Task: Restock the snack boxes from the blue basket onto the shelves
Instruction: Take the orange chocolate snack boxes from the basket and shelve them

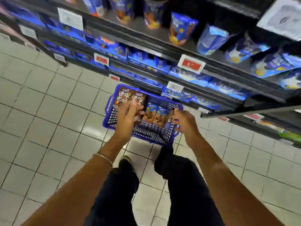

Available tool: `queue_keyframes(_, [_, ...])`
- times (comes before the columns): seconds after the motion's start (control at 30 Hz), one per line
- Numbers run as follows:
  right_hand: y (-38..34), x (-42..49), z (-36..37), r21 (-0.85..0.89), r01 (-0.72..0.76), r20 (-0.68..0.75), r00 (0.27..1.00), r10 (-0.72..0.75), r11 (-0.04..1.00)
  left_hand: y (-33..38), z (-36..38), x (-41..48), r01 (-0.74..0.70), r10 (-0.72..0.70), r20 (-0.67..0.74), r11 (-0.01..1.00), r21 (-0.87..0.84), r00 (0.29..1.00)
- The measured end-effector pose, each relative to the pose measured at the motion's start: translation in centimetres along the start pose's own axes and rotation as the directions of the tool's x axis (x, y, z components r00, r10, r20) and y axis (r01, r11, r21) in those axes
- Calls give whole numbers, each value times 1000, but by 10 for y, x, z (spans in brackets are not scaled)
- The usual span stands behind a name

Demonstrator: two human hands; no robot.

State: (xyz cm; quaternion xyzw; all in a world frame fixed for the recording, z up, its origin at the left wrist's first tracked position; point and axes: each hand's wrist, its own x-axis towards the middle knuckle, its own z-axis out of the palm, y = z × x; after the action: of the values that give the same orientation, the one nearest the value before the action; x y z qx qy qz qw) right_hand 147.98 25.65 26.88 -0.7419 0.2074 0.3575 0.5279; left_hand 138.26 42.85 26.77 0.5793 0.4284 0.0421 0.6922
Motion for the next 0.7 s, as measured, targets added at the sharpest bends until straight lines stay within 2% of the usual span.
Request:
queue_keyframes(0.17, [103, 123, 49, -65, -116, -52, 992, 113, 991, -130, -9, 81, 224, -220, 81, 974, -40, 972])
queue_keyframes(0.33, [196, 230, 82, -198, -2, -196, 980, -37, 980, -238, -11, 155, 320, -310, 158, 946, -45, 938])
queue_keyframes(0.4, [226, 264, 92, -168, 16, -272, 960, -62, 986, -273, -3, 181, 325, -316, 224, 946, 0, 922])
queue_keyframes(0.47, [252, 290, 97, -240, 54, -368, 919, -143, 969, -298, 7, 199, 330, -326, 278, 944, 35, 904])
queue_keyframes(0.53, [274, 313, 100, -434, 92, -380, 883, -275, 896, -317, 14, 216, 337, -339, 315, 939, 63, 886])
queue_keyframes(0.6, [292, 327, 104, -621, 65, -373, 852, -368, 781, -328, 19, 227, 329, -346, 339, 938, 111, 875])
queue_keyframes(0.7, [311, 339, 111, -766, -15, -371, 826, -424, 642, -335, 24, 236, 267, -327, 375, 942, 203, 867])
